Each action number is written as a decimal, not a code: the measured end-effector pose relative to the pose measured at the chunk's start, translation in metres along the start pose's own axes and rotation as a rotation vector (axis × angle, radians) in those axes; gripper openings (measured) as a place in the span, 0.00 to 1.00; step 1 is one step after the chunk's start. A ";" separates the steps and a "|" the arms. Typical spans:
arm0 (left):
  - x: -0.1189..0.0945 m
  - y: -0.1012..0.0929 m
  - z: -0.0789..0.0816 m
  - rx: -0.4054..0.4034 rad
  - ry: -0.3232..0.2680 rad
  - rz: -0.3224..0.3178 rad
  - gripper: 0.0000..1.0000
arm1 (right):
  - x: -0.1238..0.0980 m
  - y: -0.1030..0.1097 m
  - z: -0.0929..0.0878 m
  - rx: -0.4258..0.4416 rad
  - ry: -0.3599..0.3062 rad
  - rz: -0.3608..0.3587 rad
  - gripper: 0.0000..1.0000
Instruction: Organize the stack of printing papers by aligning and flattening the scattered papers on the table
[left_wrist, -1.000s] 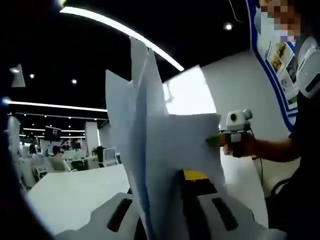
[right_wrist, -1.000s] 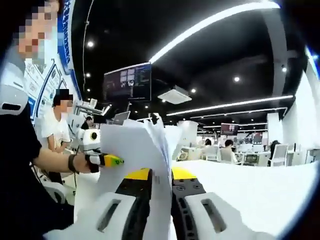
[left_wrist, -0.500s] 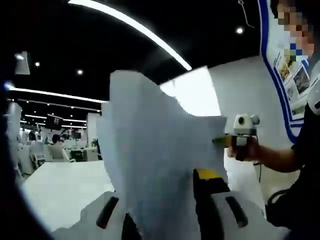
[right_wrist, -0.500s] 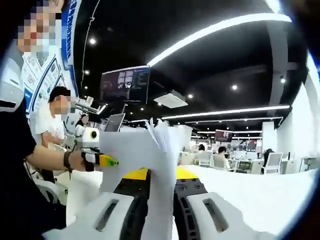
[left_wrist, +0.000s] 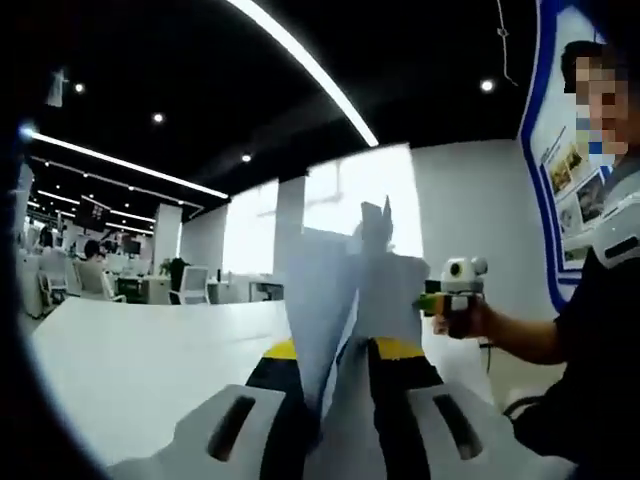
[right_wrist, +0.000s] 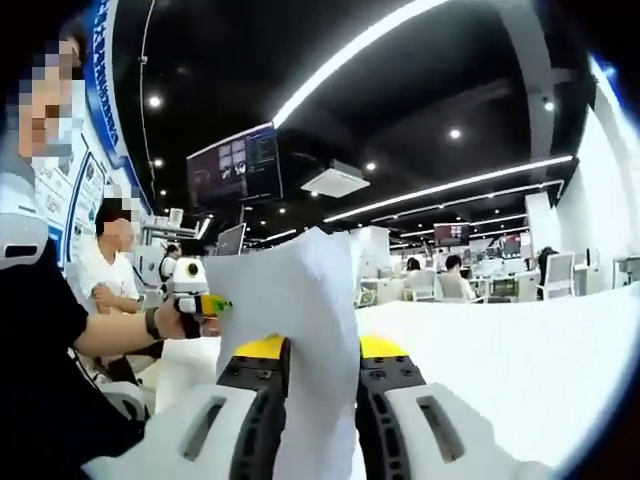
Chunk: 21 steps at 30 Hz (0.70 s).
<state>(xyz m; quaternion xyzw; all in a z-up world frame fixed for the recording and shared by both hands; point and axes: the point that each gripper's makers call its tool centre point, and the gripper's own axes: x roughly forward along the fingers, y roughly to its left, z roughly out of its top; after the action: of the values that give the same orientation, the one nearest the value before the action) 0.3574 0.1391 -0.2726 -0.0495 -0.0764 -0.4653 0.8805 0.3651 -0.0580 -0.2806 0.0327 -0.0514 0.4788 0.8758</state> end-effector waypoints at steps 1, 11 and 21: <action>-0.001 0.000 -0.001 -0.003 -0.002 0.004 0.23 | -0.001 -0.001 -0.001 0.003 -0.002 -0.006 0.17; 0.010 -0.002 0.029 0.136 -0.064 0.106 0.06 | 0.006 0.006 0.038 -0.155 -0.105 -0.132 0.00; 0.011 0.008 -0.014 0.078 0.036 0.191 0.12 | 0.007 -0.014 0.004 0.015 -0.036 -0.202 0.04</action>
<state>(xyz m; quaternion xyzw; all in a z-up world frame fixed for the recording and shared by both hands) 0.3712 0.1317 -0.2845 -0.0140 -0.0736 -0.3769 0.9232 0.3798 -0.0602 -0.2758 0.0529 -0.0601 0.3879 0.9182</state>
